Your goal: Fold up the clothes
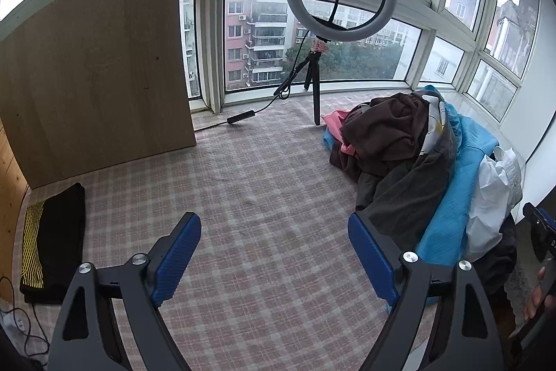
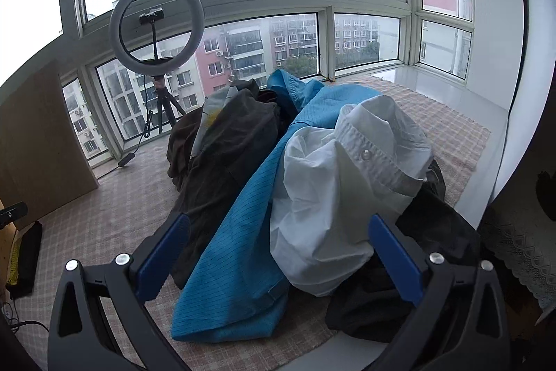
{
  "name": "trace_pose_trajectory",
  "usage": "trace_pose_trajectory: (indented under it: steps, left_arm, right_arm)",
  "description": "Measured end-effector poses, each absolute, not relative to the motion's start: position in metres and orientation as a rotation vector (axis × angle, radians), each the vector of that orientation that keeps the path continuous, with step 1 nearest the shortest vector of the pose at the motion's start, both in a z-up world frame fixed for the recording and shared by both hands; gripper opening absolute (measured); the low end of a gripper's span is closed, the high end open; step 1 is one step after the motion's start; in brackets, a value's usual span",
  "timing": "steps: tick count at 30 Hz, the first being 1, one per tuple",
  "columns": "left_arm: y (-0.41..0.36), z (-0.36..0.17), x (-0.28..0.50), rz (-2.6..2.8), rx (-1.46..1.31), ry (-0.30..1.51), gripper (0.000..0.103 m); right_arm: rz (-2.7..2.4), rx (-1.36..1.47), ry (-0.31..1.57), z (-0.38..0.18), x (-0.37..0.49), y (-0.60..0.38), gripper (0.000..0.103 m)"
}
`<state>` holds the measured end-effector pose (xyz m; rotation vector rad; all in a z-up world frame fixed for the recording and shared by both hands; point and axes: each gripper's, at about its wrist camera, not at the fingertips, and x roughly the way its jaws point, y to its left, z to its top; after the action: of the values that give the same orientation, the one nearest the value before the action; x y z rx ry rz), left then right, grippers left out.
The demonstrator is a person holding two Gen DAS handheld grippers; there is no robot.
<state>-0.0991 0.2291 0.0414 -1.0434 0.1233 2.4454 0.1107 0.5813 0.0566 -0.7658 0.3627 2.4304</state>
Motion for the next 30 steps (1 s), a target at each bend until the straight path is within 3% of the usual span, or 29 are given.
trace_pose_trajectory:
  steps: [8,17,28,30]
  left_arm:
    - [0.327,0.047,-0.086,2.4,-1.034,0.133,0.086]
    - [0.378,0.056,-0.084,2.433,-1.023,0.169,0.086]
    - [0.341,0.051,-0.11,2.597,-1.095,0.11,0.086]
    - [0.333,0.047,-0.115,2.617,-1.117,0.088,0.086]
  right_arm:
    - [2.522,-0.696,0.334,0.087,0.108,0.682,0.103]
    - [2.823,-0.789,0.273,0.099,0.014,0.693,0.101]
    - [2.721,-1.315,0.512,-0.005,-0.141,0.686,0.102]
    - [2.747,-1.334,0.645,-0.019,-0.143,0.696,0.1]
